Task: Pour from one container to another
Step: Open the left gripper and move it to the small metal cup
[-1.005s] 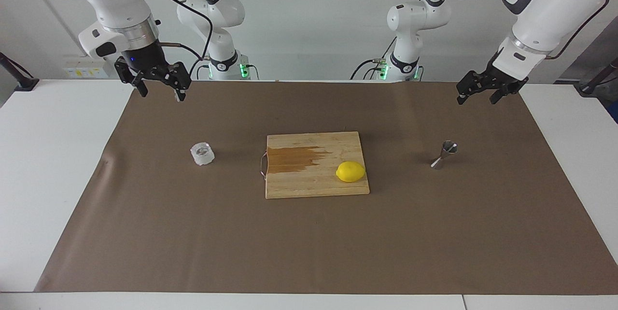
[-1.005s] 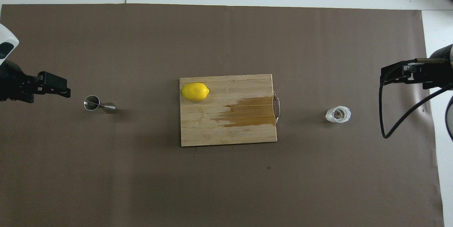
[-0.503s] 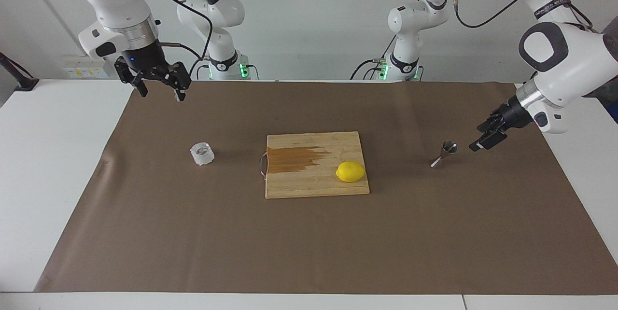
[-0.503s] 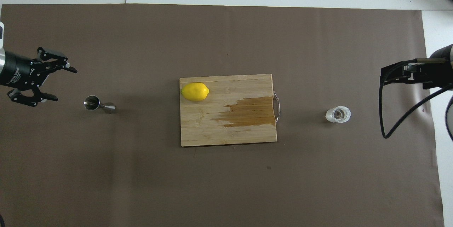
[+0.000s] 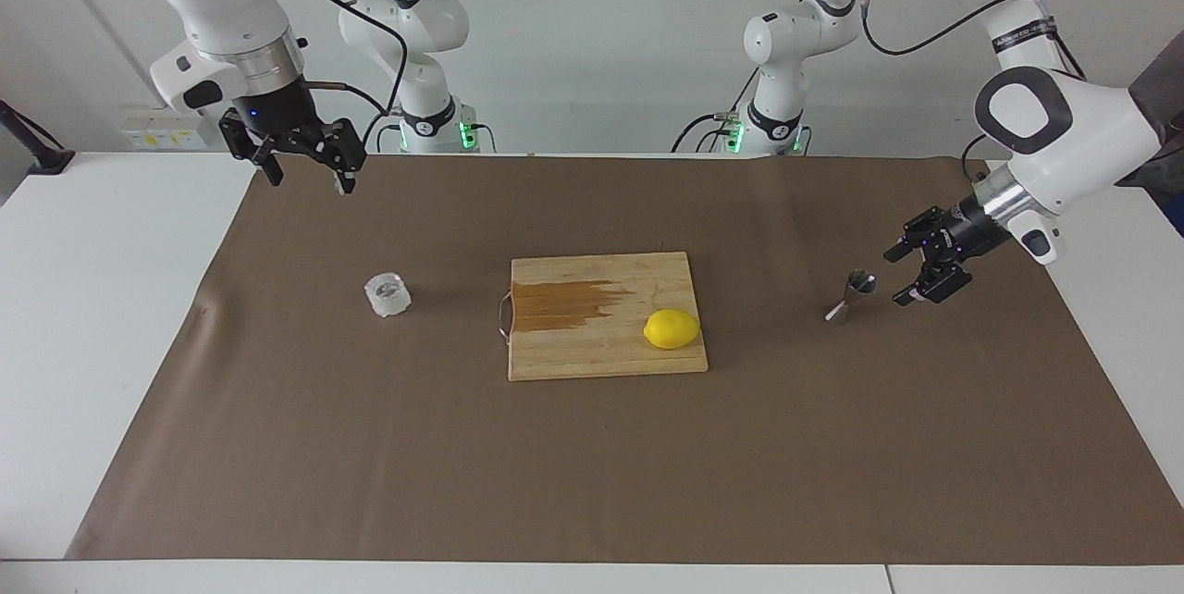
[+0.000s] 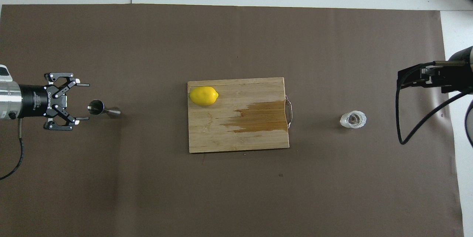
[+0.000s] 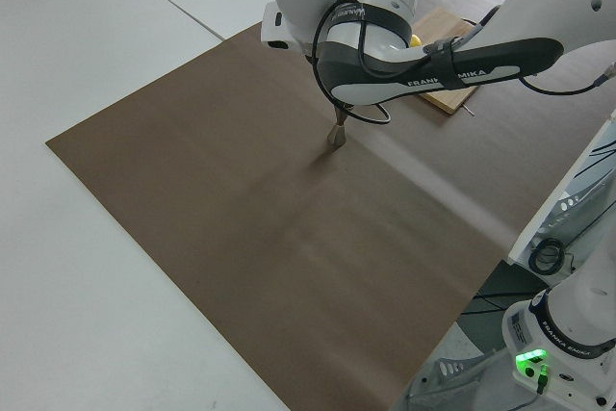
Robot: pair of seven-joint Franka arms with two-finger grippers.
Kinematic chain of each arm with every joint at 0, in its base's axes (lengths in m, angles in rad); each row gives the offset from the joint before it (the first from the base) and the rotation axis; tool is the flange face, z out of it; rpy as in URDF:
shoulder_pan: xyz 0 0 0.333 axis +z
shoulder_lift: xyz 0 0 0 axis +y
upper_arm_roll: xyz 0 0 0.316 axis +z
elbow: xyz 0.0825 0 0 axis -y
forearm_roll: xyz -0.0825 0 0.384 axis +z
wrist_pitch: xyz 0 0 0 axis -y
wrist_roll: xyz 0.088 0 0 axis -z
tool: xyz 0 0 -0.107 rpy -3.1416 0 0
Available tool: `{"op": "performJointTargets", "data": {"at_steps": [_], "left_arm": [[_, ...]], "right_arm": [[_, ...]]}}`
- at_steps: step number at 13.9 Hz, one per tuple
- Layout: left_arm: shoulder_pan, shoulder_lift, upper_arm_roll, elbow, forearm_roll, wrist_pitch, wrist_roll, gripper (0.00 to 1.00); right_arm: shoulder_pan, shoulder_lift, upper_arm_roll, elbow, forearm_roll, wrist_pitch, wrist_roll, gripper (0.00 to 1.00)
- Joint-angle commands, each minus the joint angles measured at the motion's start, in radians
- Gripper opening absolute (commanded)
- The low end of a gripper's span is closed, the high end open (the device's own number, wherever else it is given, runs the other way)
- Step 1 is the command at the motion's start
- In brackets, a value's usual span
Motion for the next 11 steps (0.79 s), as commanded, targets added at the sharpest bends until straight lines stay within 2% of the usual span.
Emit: {"op": "performJointTargets", "data": {"at_steps": [1, 3, 6, 8, 11], "left_arm": [[0.005, -0.065, -0.008, -0.113, -0.042, 0.105, -0.084, 1.0], [0.011, -0.069, -0.007, -0.159, -0.175, 0.167, -0.122, 1.0], [0.011, -0.051, -0.007, -0.182, -0.21, 0.188, -0.17, 1.0], [0.015, -0.042, -0.007, -0.202, -0.295, 0.21, -0.173, 1.0], [0.019, -0.042, -0.008, -0.222, -0.312, 0.224, -0.171, 1.0]], "right_arm": [[-0.01, -0.006, 0.002, 0.001, 0.025, -0.014, -0.003, 1.0], [-0.01, -0.006, 0.002, 0.001, 0.025, -0.014, -0.003, 1.0], [-0.01, -0.007, 0.002, 0.001, 0.025, -0.014, -0.003, 1.0], [-0.01, -0.007, 0.002, 0.003, 0.025, -0.014, -0.003, 1.0], [-0.01, -0.007, 0.002, 0.001, 0.025, -0.014, -0.003, 1.0]]}}
